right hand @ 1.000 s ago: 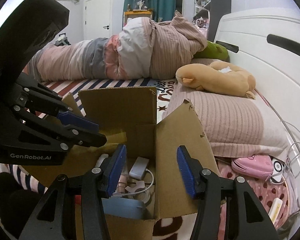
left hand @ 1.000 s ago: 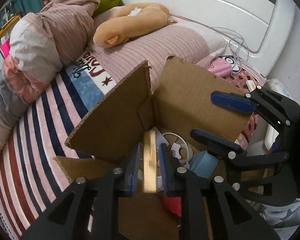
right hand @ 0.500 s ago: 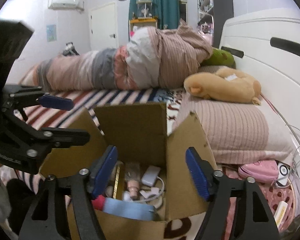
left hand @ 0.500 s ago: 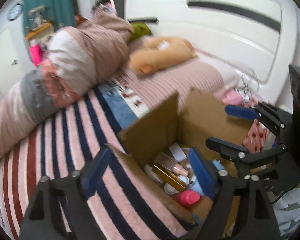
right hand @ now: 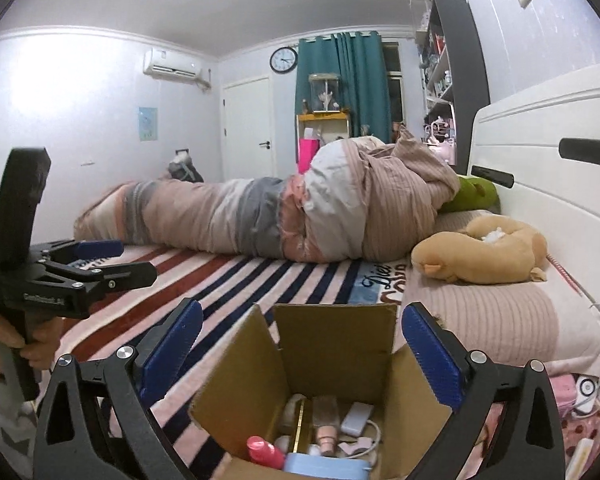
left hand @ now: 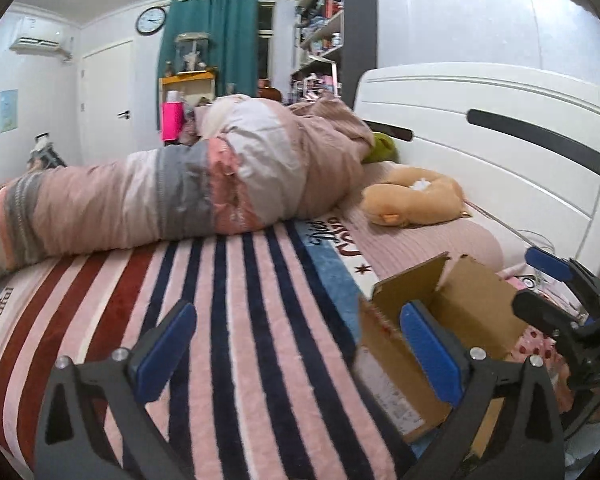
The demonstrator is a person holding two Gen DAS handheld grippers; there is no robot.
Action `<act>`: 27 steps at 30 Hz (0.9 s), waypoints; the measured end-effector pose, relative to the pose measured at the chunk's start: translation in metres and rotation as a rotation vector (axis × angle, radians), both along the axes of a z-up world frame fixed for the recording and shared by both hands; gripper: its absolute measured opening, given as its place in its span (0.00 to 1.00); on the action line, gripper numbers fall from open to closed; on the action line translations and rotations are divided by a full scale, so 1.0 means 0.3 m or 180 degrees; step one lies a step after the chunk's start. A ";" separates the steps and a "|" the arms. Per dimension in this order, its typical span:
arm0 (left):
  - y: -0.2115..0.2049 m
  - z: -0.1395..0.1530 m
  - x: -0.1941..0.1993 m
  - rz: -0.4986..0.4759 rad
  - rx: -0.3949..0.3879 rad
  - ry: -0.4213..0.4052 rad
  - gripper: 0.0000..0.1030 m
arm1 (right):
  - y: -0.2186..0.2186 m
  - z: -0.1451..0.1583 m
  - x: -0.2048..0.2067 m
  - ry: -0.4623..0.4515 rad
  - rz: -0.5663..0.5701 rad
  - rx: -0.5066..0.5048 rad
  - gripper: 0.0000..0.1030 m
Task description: Organize rigid objects
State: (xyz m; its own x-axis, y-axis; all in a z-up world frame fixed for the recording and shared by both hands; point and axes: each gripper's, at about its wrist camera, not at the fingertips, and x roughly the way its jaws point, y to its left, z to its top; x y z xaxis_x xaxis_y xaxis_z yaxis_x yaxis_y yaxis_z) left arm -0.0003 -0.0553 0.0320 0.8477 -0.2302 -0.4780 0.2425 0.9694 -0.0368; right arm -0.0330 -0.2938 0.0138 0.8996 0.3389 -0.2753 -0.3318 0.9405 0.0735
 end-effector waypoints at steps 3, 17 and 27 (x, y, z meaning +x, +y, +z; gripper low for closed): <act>0.023 -0.017 -0.001 0.0057 -0.0020 0.0028 0.98 | 0.012 -0.025 0.002 0.0041 0.0053 0.0070 0.97; 0.035 -0.036 -0.007 0.0152 -0.0009 0.0051 0.98 | 0.024 -0.042 0.010 0.0082 0.0078 0.0037 0.97; 0.040 -0.036 -0.018 0.0189 0.0006 0.0040 0.98 | 0.018 -0.036 0.014 0.0076 0.0061 0.0052 0.97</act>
State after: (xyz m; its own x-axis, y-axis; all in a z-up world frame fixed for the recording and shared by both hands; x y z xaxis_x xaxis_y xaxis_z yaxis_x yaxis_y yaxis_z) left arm -0.0057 -0.0432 0.0211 0.8537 -0.1787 -0.4892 0.1840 0.9822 -0.0376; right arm -0.0288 -0.2885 0.0029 0.8861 0.3608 -0.2909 -0.3479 0.9325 0.0969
